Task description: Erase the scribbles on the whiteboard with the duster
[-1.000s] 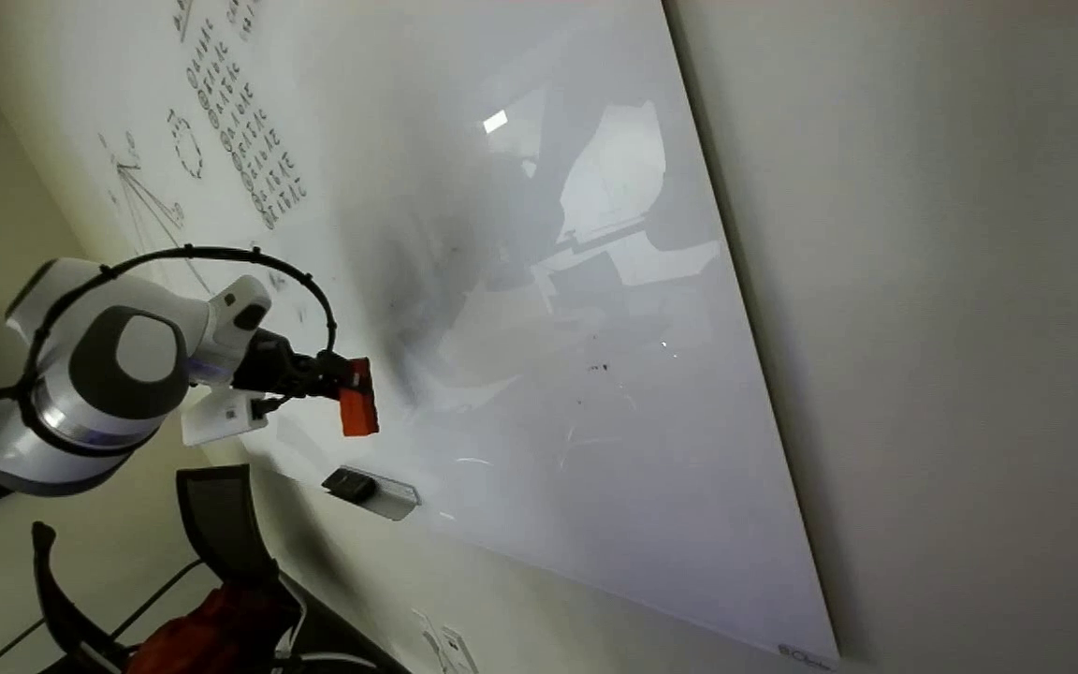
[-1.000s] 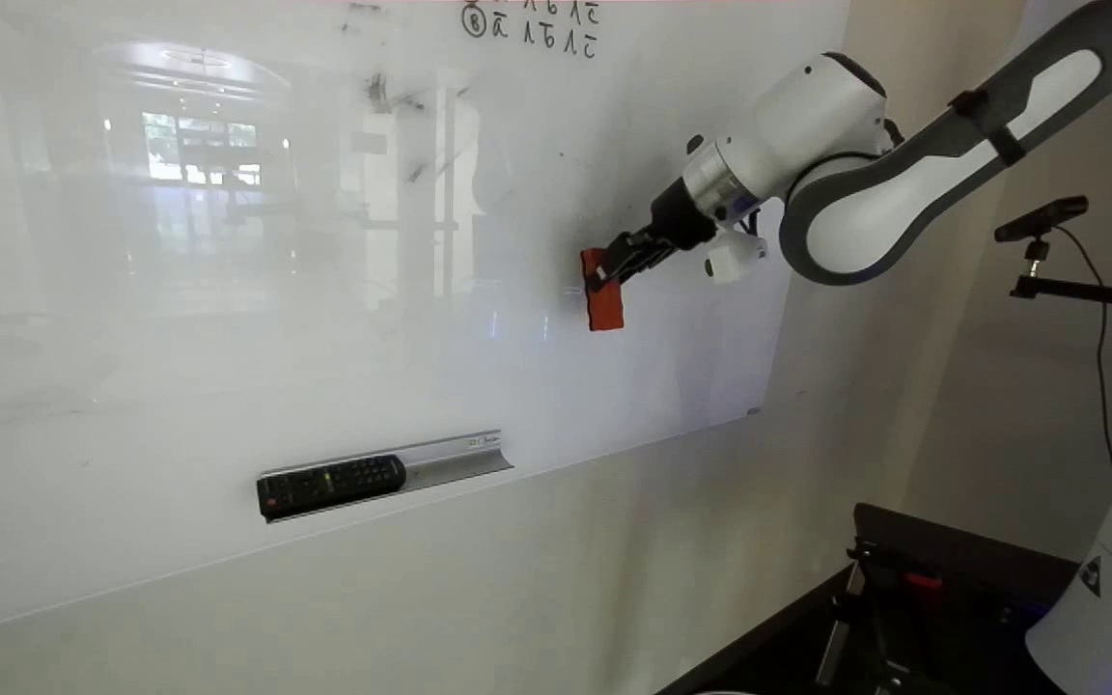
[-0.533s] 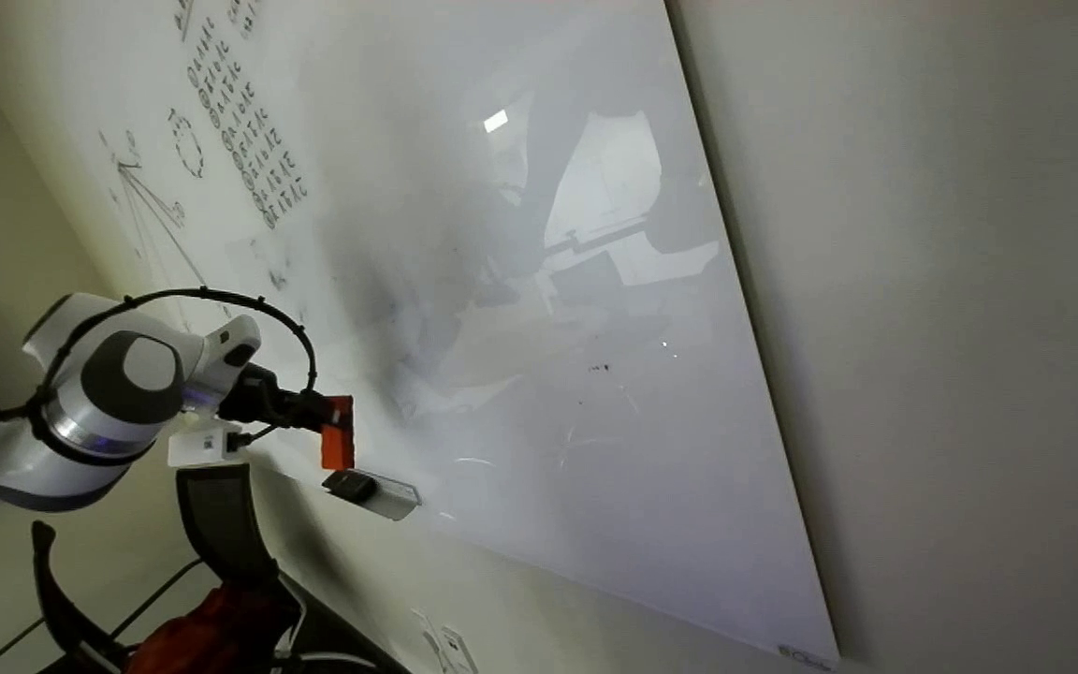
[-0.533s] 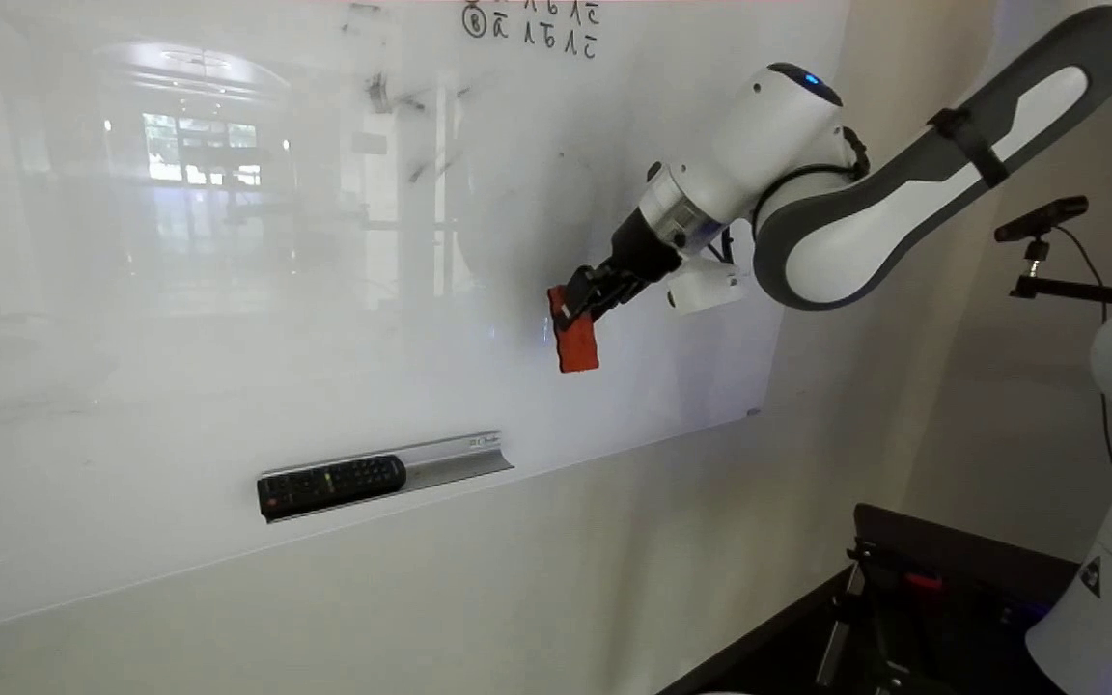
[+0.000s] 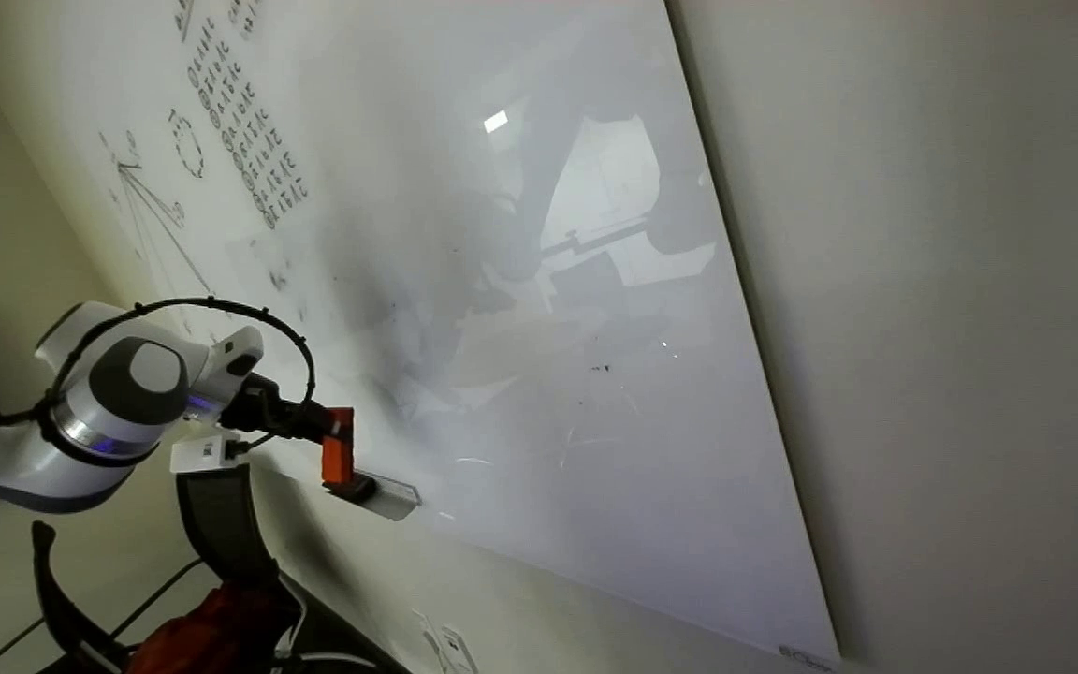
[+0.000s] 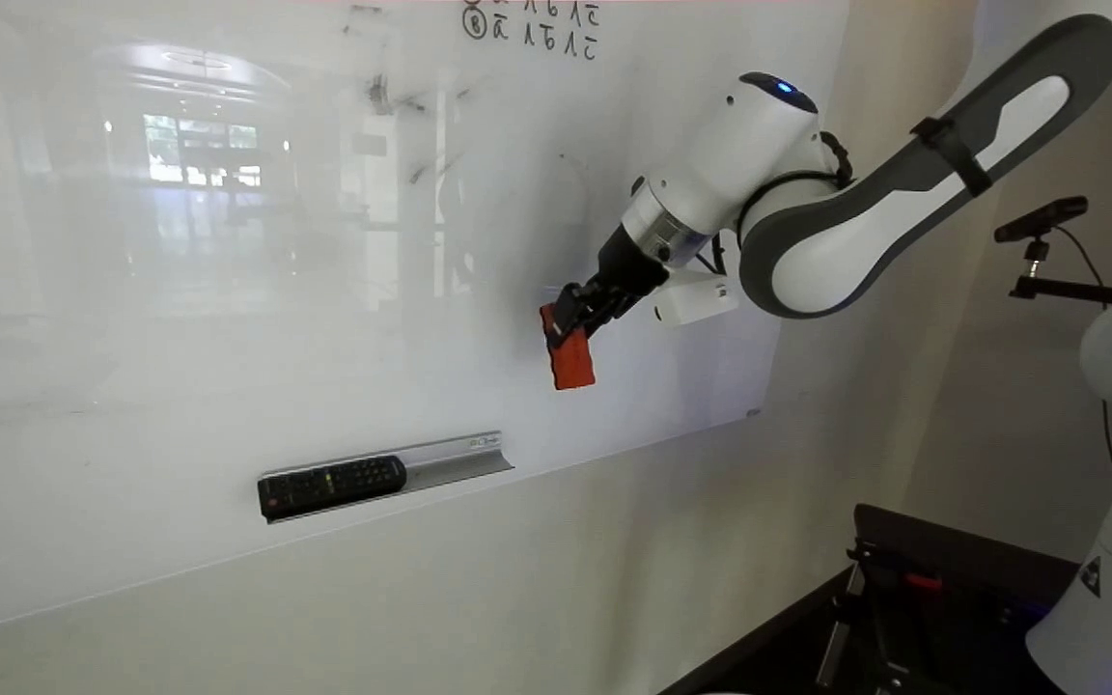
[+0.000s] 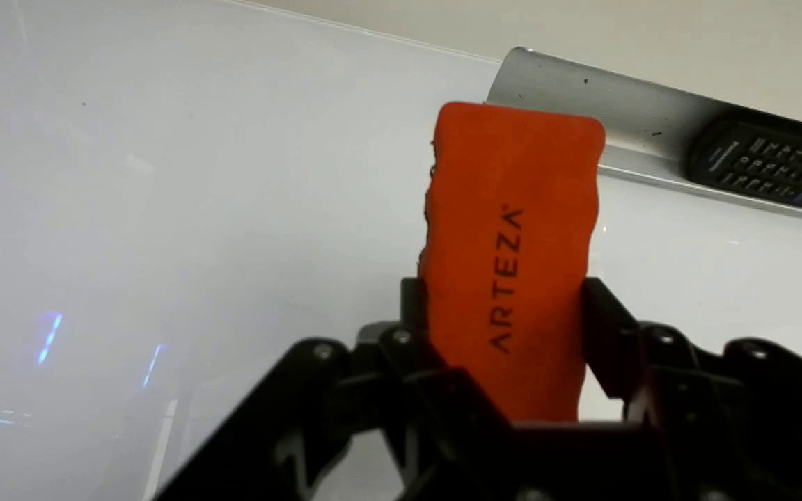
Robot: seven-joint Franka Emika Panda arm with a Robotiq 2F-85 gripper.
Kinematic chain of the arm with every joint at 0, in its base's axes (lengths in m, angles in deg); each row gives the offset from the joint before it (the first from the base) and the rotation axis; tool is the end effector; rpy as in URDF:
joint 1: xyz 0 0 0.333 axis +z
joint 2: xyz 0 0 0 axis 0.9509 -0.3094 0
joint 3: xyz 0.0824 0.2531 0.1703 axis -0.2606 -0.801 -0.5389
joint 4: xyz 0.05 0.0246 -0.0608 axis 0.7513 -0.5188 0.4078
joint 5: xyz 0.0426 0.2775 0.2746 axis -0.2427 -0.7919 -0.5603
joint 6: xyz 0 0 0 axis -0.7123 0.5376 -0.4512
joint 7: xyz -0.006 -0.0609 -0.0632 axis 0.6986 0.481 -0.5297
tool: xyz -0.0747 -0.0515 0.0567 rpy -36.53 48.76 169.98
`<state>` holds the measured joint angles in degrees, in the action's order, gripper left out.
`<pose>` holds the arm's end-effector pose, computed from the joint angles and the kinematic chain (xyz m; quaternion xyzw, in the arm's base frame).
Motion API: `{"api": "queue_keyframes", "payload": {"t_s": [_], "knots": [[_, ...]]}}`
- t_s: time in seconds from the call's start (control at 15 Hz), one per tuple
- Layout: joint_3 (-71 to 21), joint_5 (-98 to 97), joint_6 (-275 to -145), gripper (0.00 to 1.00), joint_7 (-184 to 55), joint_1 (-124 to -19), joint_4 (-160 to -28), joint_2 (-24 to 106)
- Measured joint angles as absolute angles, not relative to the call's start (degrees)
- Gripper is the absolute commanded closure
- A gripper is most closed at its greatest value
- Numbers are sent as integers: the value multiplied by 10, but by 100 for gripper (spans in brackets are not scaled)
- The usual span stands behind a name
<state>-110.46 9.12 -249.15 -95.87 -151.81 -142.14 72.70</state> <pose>0.5188 0.0418 0.3781 0.9311 -0.1454 0.3278 0.0671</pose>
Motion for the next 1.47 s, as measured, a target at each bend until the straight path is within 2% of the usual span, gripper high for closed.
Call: {"api": "queue_keyframes", "payload": {"t_s": [0.27,0.47,1.13,1.47], "knots": [[-1120,92,-2492,70,-959,-1528,-1418,726],[-1174,95,-2491,70,-957,-1574,-1403,725],[-1468,78,-2498,70,-894,-1877,-1346,740],[-1585,34,-2583,70,-895,-1996,-1303,823]]}}
